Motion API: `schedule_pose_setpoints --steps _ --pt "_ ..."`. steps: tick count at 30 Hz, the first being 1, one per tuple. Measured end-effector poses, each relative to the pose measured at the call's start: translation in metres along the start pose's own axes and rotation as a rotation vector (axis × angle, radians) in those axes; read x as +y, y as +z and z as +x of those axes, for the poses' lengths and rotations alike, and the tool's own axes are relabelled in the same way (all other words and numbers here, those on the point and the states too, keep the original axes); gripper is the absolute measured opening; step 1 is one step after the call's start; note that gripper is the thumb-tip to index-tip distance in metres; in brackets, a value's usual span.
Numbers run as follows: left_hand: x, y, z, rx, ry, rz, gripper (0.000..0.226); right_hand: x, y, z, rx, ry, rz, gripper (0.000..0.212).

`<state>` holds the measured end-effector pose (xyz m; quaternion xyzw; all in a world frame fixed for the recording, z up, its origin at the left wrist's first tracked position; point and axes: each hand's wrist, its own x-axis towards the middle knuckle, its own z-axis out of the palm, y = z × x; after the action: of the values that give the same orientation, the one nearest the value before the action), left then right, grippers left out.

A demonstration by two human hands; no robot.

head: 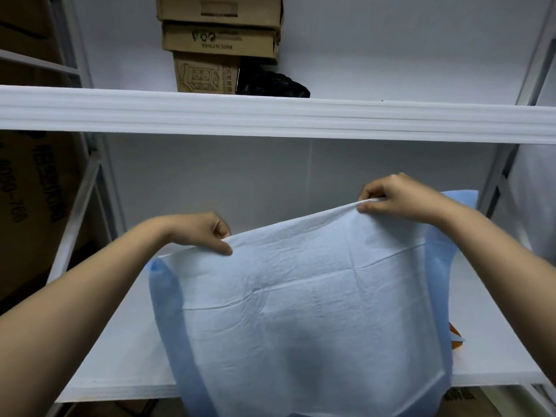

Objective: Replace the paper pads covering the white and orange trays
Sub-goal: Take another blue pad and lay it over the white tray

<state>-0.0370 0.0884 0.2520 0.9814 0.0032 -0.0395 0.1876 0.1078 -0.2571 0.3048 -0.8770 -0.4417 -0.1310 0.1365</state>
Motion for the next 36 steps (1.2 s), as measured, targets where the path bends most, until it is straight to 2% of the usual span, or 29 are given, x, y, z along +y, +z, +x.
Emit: schedule_pose_setpoints --steps 4,9,12,18,21,22,25,27,32,36 --pt "-0.02 0.001 -0.007 -0.092 -0.082 -0.059 0.018 0.017 -0.009 -0.007 -0.028 0.047 0.048 0.016" --pt "-0.043 0.008 -0.016 -0.039 -0.17 -0.221 0.005 0.034 -0.012 -0.012 -0.001 0.076 0.061 0.018" --pt "-0.051 0.016 -0.025 0.088 -0.171 -0.384 0.004 0.04 -0.008 -0.014 0.05 0.103 0.072 0.015" --pt "-0.054 0.052 -0.028 0.444 -0.197 -0.772 0.019 0.043 0.005 -0.019 0.189 0.163 0.15 0.009" --pt "-0.062 0.086 -0.022 0.672 -0.35 -0.896 0.032 0.038 0.013 -0.024 0.266 0.171 0.15 0.008" --pt "-0.066 0.095 -0.019 0.697 -0.413 -0.954 0.036 0.035 0.014 -0.024 0.292 0.162 0.144 0.007" --pt "-0.076 0.115 -0.006 0.513 -0.468 -1.169 0.055 0.03 0.019 -0.025 0.355 0.122 0.141 0.007" --pt "-0.071 0.118 0.004 0.436 -0.449 -1.205 0.053 0.028 0.02 -0.025 0.399 0.111 0.146 0.006" --pt "-0.052 0.115 0.032 0.419 -0.386 -1.334 0.006 0.029 0.023 -0.029 0.47 0.081 0.143 0.009" --pt "-0.044 0.116 0.055 0.555 -0.457 -1.348 0.009 0.031 0.022 -0.034 0.486 0.039 0.106 0.013"
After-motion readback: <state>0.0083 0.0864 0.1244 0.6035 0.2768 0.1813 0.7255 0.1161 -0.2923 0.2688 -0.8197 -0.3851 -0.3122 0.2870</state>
